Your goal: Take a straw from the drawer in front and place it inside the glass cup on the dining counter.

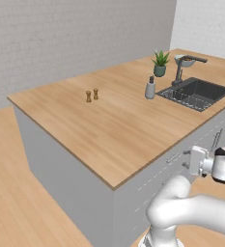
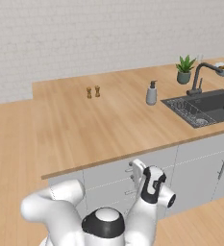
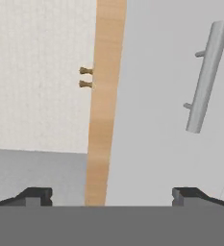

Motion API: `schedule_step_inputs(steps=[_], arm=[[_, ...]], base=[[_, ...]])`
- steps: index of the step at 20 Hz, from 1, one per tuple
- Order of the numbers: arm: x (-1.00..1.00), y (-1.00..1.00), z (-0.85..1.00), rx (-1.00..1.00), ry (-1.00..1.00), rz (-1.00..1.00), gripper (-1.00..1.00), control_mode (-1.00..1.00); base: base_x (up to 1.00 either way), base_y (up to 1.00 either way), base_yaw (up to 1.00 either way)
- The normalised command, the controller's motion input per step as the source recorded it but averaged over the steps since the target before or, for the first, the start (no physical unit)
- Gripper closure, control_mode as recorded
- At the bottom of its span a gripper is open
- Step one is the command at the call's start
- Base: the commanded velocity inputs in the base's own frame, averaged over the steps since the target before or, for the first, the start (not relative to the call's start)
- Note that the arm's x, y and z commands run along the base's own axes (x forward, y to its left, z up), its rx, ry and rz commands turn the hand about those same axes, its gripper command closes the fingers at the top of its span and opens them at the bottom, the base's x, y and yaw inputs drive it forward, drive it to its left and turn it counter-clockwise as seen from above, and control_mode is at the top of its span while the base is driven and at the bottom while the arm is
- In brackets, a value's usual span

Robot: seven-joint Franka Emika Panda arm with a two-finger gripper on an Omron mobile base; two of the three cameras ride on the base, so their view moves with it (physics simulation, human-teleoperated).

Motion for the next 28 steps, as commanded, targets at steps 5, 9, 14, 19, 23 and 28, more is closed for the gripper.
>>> schedule_step_inputs(steps=[5, 9, 14, 19, 23, 28], arm=[[0.19, 0.00, -0.42, 0.00, 0.06, 0.00, -1.00, -1.00], [0.18, 0.00, -0.25, 0.00, 0.00, 0.00, -1.00, -1.00], [0.32, 0.00, -0.24, 0.00, 0.01, 0.00, -1.00, -1.00], [0.40, -0.07, -0.25, 0.00, 0.04, 0.00, -1.00, -1.00], [0.32, -0.18, -0.37, 0.00, 0.01, 0.00, -1.00, -1.00], [0.33, -0.19, -0.40, 0.00, 0.00, 0.02, -1.00, -1.00]], base=[[0.00, 0.00, 0.00], [0.00, 0.00, 0.00], [0.00, 0.00, 0.00], [0.00, 0.00, 0.00], [0.00, 0.00, 0.00], [0.00, 0.00, 0.00]])
